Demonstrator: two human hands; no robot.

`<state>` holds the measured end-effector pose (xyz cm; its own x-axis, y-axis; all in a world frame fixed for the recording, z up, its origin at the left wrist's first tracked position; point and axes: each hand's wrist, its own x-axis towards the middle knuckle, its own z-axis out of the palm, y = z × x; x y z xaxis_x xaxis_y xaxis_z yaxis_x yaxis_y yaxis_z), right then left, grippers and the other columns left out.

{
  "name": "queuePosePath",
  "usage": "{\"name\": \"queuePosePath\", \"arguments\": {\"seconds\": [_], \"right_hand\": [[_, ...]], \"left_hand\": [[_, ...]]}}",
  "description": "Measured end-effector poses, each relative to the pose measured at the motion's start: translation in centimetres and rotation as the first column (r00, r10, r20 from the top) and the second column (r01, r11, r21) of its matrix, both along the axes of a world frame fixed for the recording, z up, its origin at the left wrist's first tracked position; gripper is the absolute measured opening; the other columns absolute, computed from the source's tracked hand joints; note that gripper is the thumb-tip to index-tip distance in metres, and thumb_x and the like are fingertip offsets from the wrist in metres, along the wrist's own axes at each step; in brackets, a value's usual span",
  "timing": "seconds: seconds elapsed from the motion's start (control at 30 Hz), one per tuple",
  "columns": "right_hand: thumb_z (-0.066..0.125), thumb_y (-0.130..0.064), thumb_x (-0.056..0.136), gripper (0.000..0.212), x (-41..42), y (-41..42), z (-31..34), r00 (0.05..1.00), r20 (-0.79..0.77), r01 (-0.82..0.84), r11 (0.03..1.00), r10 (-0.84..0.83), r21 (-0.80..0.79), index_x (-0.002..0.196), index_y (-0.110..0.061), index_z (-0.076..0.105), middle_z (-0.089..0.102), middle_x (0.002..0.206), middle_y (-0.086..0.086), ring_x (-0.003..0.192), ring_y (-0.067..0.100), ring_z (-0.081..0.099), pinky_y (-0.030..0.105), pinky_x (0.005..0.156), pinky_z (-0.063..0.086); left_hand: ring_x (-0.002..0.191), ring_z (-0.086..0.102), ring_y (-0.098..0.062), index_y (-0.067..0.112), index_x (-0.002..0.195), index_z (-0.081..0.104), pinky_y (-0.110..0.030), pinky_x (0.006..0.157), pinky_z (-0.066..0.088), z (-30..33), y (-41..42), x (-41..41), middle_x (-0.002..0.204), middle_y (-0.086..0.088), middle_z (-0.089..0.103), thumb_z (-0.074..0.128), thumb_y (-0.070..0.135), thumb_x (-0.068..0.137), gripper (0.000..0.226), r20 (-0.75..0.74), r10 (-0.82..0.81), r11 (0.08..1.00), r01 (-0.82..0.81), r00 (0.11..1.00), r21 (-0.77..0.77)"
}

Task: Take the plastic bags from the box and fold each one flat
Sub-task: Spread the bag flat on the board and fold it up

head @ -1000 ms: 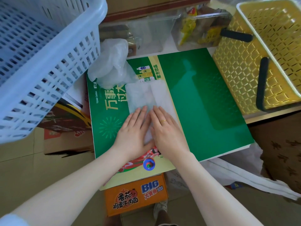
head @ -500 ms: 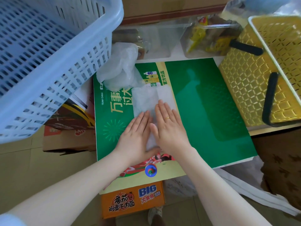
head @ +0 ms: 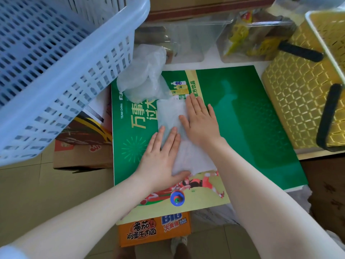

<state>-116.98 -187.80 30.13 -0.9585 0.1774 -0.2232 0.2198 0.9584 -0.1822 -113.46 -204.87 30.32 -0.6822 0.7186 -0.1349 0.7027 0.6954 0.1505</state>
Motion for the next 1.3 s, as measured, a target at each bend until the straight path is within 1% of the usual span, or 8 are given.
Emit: {"name": "queuePosePath", "arguments": {"seconds": [0.23, 0.53, 0.67, 0.8, 0.87, 1.07, 1.17, 1.3], "right_hand": [[0.018, -0.050, 0.095, 0.069, 4.7, 0.0, 0.6, 0.966, -0.224, -0.128, 0.991, 0.131, 0.030, 0.148, -0.006, 0.013, 0.009, 0.156, 0.008, 0.144, 0.020, 0.008, 0.037, 0.114, 0.003], [0.013, -0.053, 0.097, 0.067, 13.9, 1.9, 0.9, 0.943, -0.099, -0.312, 0.948, 0.317, 0.064, 0.143, -0.009, 0.034, 0.031, 0.151, 0.006, 0.139, 0.022, 0.030, 0.037, 0.111, 0.018], [0.036, -0.057, 0.086, 0.066, 12.8, 2.5, 1.8, 0.926, -0.131, -0.344, 0.935, 0.353, 0.085, 0.131, -0.011, 0.053, 0.050, 0.139, 0.007, 0.125, 0.024, 0.051, 0.037, 0.102, 0.042], [0.076, -0.033, 0.066, 0.059, 12.0, 2.5, 2.6, 0.893, -0.167, -0.411, 0.908, 0.418, 0.078, 0.119, -0.010, 0.063, 0.061, 0.126, 0.014, 0.111, 0.030, 0.061, 0.042, 0.082, 0.054], [0.075, -0.019, 0.057, 0.066, 12.0, 2.6, 2.8, 0.894, -0.147, -0.420, 0.906, 0.423, 0.056, 0.122, -0.011, 0.061, 0.059, 0.128, 0.013, 0.114, 0.029, 0.060, 0.042, 0.082, 0.053], [0.059, -0.012, 0.064, 0.047, 12.2, 2.6, 3.0, 0.945, -0.196, -0.291, 0.947, 0.261, -0.140, 0.110, -0.009, 0.061, 0.054, 0.135, 0.006, 0.122, 0.023, 0.054, 0.038, 0.089, 0.045], [0.066, -0.008, 0.068, 0.021, 11.9, 2.7, 2.5, 0.953, -0.238, -0.238, 0.949, 0.187, -0.206, 0.087, -0.007, 0.058, 0.062, 0.126, 0.005, 0.107, 0.026, 0.063, 0.035, 0.080, 0.047], [0.055, -0.009, 0.088, 0.014, 12.0, 2.5, 3.1, 0.967, -0.202, 0.014, 0.829, -0.153, -0.559, 0.085, -0.023, 0.055, 0.067, 0.113, -0.001, 0.093, 0.019, 0.062, 0.024, 0.071, 0.044]], "left_hand": [[0.136, 0.021, -0.043, 0.001, 0.137, 0.038, -0.047, 0.109, 0.011, 0.3, 0.2, 0.1, 0.148, -0.017, 0.029, 0.035, 0.071, 0.072, 0.096, -0.009, 0.007, 1.000, -0.007, 1.000, 0.014], [0.141, -0.006, -0.038, 0.006, 0.146, 0.013, -0.043, 0.113, -0.009, 0.6, 0.1, 0.1, 0.155, -0.011, -0.002, 0.020, 0.075, 0.071, 0.101, 0.022, 0.009, 1.000, -0.009, 1.000, -0.011], [0.139, 0.013, -0.039, 0.013, 0.142, 0.028, -0.049, 0.111, 0.006, 1.1, -0.6, -0.1, 0.154, -0.014, 0.003, 0.034, 0.067, 0.076, 0.086, 0.036, -0.068, 0.994, 0.065, 0.997, 0.083], [0.135, 0.019, -0.029, 0.017, 0.135, 0.044, -0.037, 0.113, 0.001, 1.2, -2.1, -0.3, 0.149, -0.009, 0.023, 0.041, 0.053, 0.082, 0.064, 0.045, -0.202, 0.966, 0.191, 0.978, 0.175], [0.135, 0.027, -0.029, 0.014, 0.137, 0.042, -0.037, 0.115, 0.002, 1.4, -2.6, 0.1, 0.146, -0.010, 0.035, 0.036, 0.058, 0.083, 0.069, 0.096, -0.209, 0.970, 0.193, 0.973, 0.150], [0.139, 0.020, -0.023, 0.015, 0.144, 0.026, -0.033, 0.111, -0.002, 1.5, -2.9, 0.1, 0.152, -0.003, 0.023, 0.030, 0.077, 0.067, 0.100, 0.110, -0.185, 0.977, 0.170, 0.977, 0.131], [0.134, 0.029, -0.024, 0.012, 0.141, 0.035, -0.036, 0.112, 0.013, 1.3, -2.7, -0.2, 0.148, -0.004, 0.032, 0.038, 0.076, 0.064, 0.100, 0.104, -0.186, 0.969, 0.164, 0.977, 0.186], [0.130, 0.035, -0.020, 0.015, 0.135, 0.045, -0.034, 0.109, 0.016, 1.0, -2.9, -0.5, 0.142, -0.002, 0.042, 0.049, 0.058, 0.074, 0.074, 0.217, -0.182, 0.927, 0.094, 0.959, 0.363]]}}
